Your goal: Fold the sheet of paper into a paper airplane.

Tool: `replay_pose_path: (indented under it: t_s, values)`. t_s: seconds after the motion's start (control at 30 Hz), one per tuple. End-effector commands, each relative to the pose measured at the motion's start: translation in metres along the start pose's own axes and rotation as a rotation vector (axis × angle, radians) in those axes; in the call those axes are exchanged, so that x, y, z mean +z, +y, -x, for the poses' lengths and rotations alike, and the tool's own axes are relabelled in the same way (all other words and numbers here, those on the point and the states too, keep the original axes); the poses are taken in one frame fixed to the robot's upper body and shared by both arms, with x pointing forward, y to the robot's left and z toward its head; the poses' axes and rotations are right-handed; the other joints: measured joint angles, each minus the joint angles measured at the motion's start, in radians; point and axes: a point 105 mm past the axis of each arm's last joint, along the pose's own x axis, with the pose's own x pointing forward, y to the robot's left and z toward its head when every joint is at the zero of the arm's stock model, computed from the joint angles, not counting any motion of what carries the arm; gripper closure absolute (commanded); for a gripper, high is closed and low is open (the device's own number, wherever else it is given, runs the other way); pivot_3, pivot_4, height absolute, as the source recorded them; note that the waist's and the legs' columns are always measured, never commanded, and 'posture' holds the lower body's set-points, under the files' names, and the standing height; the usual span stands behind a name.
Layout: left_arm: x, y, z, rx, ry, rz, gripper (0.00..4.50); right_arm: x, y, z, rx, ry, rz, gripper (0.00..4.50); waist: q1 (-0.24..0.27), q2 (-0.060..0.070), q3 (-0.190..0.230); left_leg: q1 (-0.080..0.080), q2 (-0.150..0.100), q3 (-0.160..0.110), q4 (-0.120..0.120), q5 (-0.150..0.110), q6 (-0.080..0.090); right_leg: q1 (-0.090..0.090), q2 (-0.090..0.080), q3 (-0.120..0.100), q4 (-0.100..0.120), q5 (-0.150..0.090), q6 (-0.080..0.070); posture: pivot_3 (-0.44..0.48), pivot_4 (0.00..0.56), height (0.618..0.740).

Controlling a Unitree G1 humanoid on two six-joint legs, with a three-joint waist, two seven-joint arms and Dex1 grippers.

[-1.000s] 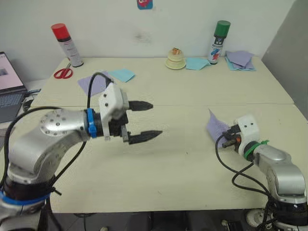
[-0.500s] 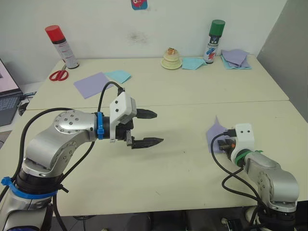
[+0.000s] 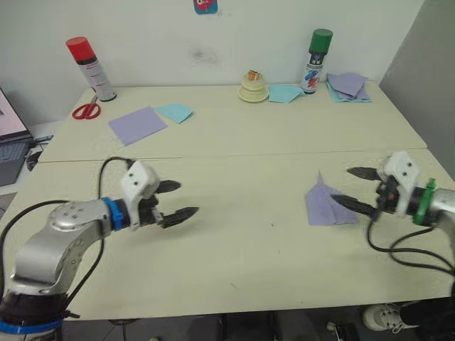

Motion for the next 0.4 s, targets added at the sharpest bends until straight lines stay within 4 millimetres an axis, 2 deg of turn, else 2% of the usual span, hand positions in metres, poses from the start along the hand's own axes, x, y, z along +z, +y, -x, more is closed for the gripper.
replay_pose_path:
  t_s: [0.03, 0.13, 0.23, 0.27, 0.4]
  values:
    - [0.018, 0.042, 0.045, 0.241, -0.038, -0.079, 0.00, 0.010, -0.032, 0.028, -0.056, -0.033, 0.042, 0.29, 0.000, 0.000, 0.002, 0.000, 0.000, 0.000, 0.000, 0.000, 0.000, 0.000, 0.000, 0.000, 0.000, 0.000, 0.000, 0.000, 0.150, 0.740]
    - [0.021, 0.051, 0.059, 0.297, -0.053, -0.074, 0.00, 0.009, -0.035, 0.033, -0.043, -0.020, 0.074, 0.29, 0.005, 0.000, 0.002, 0.000, 0.007, 0.002, 0.000, 0.000, 0.000, 0.000, -0.001, -0.002, 0.000, 0.001, -0.003, 0.000, 0.150, 0.740]
    - [0.032, 0.035, 0.036, 0.234, -0.076, -0.124, 0.00, 0.004, -0.038, 0.034, -0.051, -0.019, 0.074, 0.29, 0.015, 0.000, 0.002, -0.001, 0.010, 0.010, 0.000, 0.000, -0.001, 0.001, 0.000, -0.003, 0.000, 0.001, -0.003, 0.000, 0.150, 0.740]
    - [0.033, 0.035, 0.031, 0.226, -0.074, -0.132, 0.00, 0.002, -0.035, 0.033, -0.042, -0.020, 0.068, 0.29, 0.019, 0.000, 0.002, -0.001, 0.010, 0.010, 0.000, 0.000, -0.001, 0.001, 0.000, -0.003, 0.000, 0.001, -0.003, 0.000, 0.150, 0.740]
    - [0.035, 0.043, 0.030, 0.232, -0.097, -0.094, 0.00, -0.009, -0.024, 0.032, -0.011, -0.011, 0.025, 0.29, 0.020, 0.000, 0.002, -0.001, 0.010, 0.013, 0.001, 0.000, -0.001, 0.000, 0.000, -0.002, 0.000, 0.001, -0.003, 0.000, 0.150, 0.740]
